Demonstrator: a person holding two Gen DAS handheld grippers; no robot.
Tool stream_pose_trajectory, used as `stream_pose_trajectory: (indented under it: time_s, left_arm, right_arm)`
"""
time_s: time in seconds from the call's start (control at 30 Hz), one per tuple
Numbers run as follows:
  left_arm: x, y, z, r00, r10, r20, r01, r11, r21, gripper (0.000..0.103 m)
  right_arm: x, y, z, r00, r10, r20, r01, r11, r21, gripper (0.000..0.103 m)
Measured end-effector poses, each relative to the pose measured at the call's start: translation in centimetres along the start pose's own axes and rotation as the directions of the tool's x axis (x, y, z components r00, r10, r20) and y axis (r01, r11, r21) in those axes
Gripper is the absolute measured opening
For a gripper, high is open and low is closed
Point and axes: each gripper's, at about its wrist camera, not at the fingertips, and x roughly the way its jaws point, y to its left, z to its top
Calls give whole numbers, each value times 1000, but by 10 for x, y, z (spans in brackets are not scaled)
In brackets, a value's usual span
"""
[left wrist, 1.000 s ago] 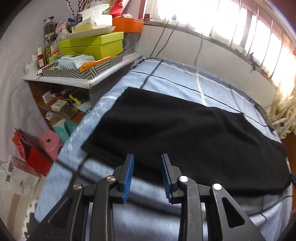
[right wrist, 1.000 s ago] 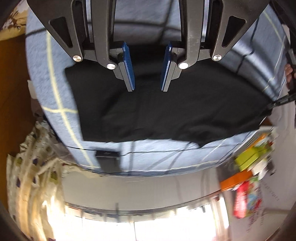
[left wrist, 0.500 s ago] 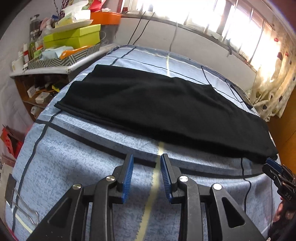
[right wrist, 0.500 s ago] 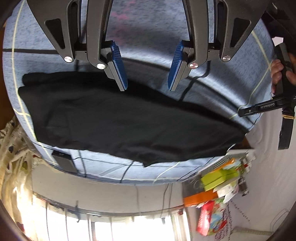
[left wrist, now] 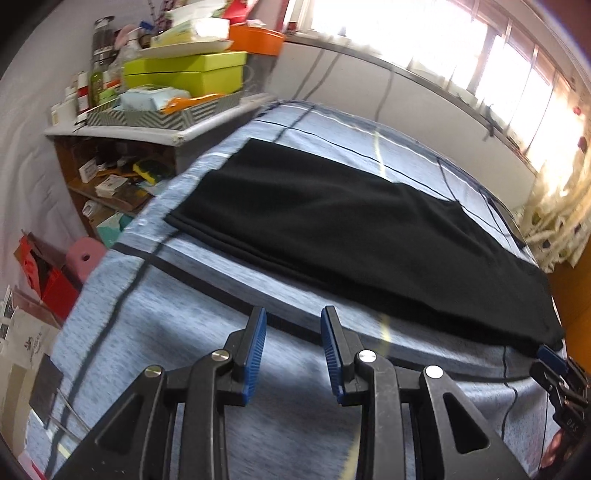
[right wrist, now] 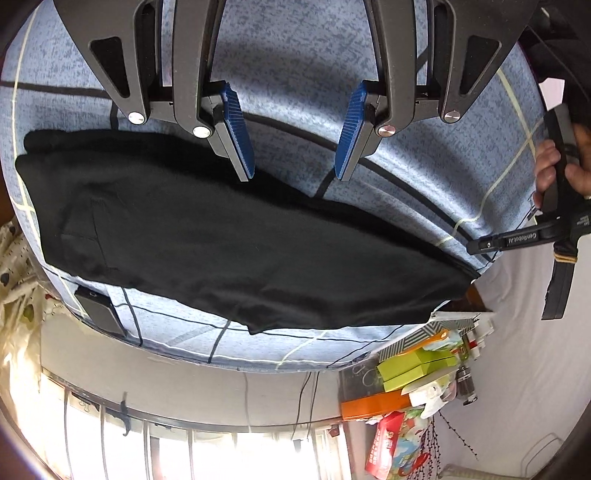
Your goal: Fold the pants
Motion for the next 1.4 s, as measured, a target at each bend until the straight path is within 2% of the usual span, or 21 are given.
stream_pose_trajectory:
  time_s: [0.23, 0.33, 0.5, 0.7, 0.87, 0.9, 1.03, 1.1, 1.2, 1.4]
  left_arm:
    - [7, 34, 21, 1000, 12, 26, -9, 995, -103, 45]
    - [12, 48, 29, 999, 19, 34, -14, 989, -144, 46]
    - [22, 57, 38, 999, 36, 36, -30, 988, -152, 48]
    - [34, 58, 49, 998, 31, 49, -23, 988, -154, 55]
    - [40, 58, 57, 997, 33, 65, -20, 982, -186, 55]
    - [40, 58, 58, 997, 38, 67, -25, 982, -190, 53]
    - [43, 54, 61, 995, 82, 54, -72, 982, -174, 17]
    - [41, 55, 64, 997, 61, 49, -51, 982, -180, 10]
    - [29, 51, 70, 997, 32, 75, -18, 985, -170, 8]
    - [-1, 18, 88, 986, -93, 135, 107, 989, -100, 8]
  right_arm:
    - [4, 0, 14, 1000, -6, 18, 7, 1000, -24, 47]
    - [5, 0, 19, 1000, -6, 27, 7, 1000, -30, 47]
    - [8, -2, 25, 999, -9, 38, 10, 999, -31, 47]
    - [12, -4, 30, 999, -6, 40, 8, 999, -32, 47]
    - [14, -4, 30, 999, -4, 38, 5, 1000, -28, 47]
    - [14, -4, 31, 999, -3, 38, 4, 1000, -25, 47]
    - [16, -7, 30, 999, -2, 41, 2, 1000, -11, 47]
    - [16, -10, 29, 999, -1, 42, 1, 1000, 0, 47]
    - [13, -15, 28, 999, -4, 49, 3, 1000, 13, 47]
    - [9, -28, 25, 998, -9, 62, 5, 999, 52, 47]
